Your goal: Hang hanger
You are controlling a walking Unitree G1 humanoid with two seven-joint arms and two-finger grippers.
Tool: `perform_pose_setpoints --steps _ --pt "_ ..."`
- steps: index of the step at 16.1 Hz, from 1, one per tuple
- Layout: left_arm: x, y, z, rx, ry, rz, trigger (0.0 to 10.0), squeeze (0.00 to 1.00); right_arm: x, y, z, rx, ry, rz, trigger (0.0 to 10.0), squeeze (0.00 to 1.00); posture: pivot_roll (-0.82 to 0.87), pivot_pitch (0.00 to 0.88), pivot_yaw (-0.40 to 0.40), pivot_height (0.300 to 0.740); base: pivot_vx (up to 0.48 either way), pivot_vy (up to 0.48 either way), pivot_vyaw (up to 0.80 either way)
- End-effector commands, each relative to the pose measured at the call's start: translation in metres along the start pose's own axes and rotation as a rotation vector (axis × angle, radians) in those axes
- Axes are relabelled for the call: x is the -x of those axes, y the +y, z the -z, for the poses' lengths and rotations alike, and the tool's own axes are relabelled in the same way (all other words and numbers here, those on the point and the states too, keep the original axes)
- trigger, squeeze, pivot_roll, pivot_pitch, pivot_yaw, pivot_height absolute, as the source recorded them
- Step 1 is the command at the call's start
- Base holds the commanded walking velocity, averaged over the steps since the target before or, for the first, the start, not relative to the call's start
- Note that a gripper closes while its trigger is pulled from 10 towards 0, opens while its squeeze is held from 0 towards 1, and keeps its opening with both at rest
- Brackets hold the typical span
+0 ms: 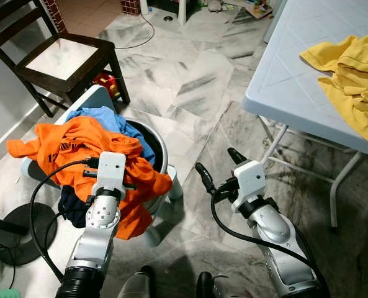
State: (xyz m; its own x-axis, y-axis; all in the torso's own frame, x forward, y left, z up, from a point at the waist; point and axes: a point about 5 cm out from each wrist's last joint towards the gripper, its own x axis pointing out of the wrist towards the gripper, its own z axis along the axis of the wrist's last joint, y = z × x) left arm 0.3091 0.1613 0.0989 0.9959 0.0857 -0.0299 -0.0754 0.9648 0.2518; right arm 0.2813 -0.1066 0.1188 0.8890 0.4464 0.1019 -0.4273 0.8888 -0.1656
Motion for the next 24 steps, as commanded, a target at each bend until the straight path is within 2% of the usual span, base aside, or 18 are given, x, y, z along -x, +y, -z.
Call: perform_pose_setpoints --steps 1,3,6,9,11,13,14,15,16,17,18,19,20,22,24 --pt "0.004 0.006 -0.001 -0.014 -0.024 -0.023 0.0 0.00 0.001 0.002 0.004 -0.001 0.018 -0.008 10.0 0.00 0.05 0.246 -0.036 0.740 0.000 0.000 0.00" --pt "0.004 0.007 -0.019 0.003 -0.145 -0.025 0.0 0.00 0.001 0.002 0.004 0.000 0.018 -0.006 10.0 0.00 0.05 0.244 -0.038 0.740 0.000 0.000 0.00" --pt "0.009 0.006 -0.031 -0.010 -0.239 -0.005 0.0 0.00 0.002 0.001 0.003 0.002 0.016 -0.004 10.0 0.00 0.05 0.243 -0.040 0.740 0.000 0.000 0.00" --pt "0.017 0.009 -0.034 -0.008 -0.279 -0.001 0.0 0.00 0.002 -0.001 0.003 0.004 0.016 0.002 10.0 0.00 0.05 0.247 -0.042 0.740 0.000 0.000 0.00" --pt "0.024 0.011 -0.030 -0.011 -0.280 0.014 0.0 0.00 0.003 0.000 0.003 0.005 0.017 0.000 10.0 0.00 0.05 0.248 -0.043 0.740 0.000 0.000 0.00" --pt "0.038 0.013 -0.005 -0.010 -0.183 0.065 0.0 0.00 0.004 -0.001 0.004 0.005 0.022 -0.002 10.0 0.00 0.05 0.257 -0.049 0.740 0.000 0.000 0.00" --pt "0.040 0.013 0.000 -0.015 -0.164 0.066 0.9 0.00 0.004 -0.001 0.004 0.005 0.023 -0.003 10.0 0.00 0.06 0.259 -0.050 0.740 0.000 0.000 0.00" --pt "0.045 0.012 0.010 -0.033 -0.119 0.086 3.0 0.00 0.004 0.000 0.004 0.005 0.023 -0.008 10.0 0.00 0.06 0.260 -0.051 0.740 0.000 0.000 0.00" --pt "0.048 0.012 0.018 -0.057 -0.085 0.101 8.6 0.00 0.003 0.001 0.004 0.004 0.024 -0.012 10.0 0.00 0.06 0.261 -0.054 0.740 0.000 0.000 0.00" --pt "0.051 0.012 0.024 -0.077 -0.053 0.103 10.0 0.00 0.003 0.001 0.004 0.004 0.024 -0.016 10.0 0.00 0.07 0.262 -0.056 0.740 0.000 0.000 0.00" --pt "0.055 0.011 0.030 -0.115 -0.030 0.136 10.0 0.00 0.002 0.001 0.004 0.006 0.024 -0.021 10.0 0.00 0.07 0.261 -0.058 0.740 0.000 0.000 0.00" --pt "0.056 0.011 0.031 -0.116 -0.025 0.144 10.0 0.00 0.002 0.001 0.004 0.006 0.024 -0.021 10.0 0.00 0.07 0.260 -0.060 0.740 0.000 0.000 0.00" --pt "0.056 0.009 0.031 -0.152 -0.033 0.164 10.0 1.00 0.002 0.000 0.004 0.007 0.023 -0.022 10.0 0.00 0.07 0.259 -0.060 0.740 0.000 0.000 0.00" --pt "0.053 0.000 0.018 -0.241 -0.141 0.240 10.0 1.00 0.001 0.000 0.003 0.009 0.021 -0.024 10.0 0.00 0.06 0.258 -0.064 0.740 0.000 0.000 0.00" --pt "0.051 -0.004 0.012 -0.289 -0.184 0.263 10.0 1.00 0.001 0.002 0.003 0.008 0.019 -0.027 10.0 0.00 0.06 0.258 -0.064 0.740 0.000 0.000 0.00"
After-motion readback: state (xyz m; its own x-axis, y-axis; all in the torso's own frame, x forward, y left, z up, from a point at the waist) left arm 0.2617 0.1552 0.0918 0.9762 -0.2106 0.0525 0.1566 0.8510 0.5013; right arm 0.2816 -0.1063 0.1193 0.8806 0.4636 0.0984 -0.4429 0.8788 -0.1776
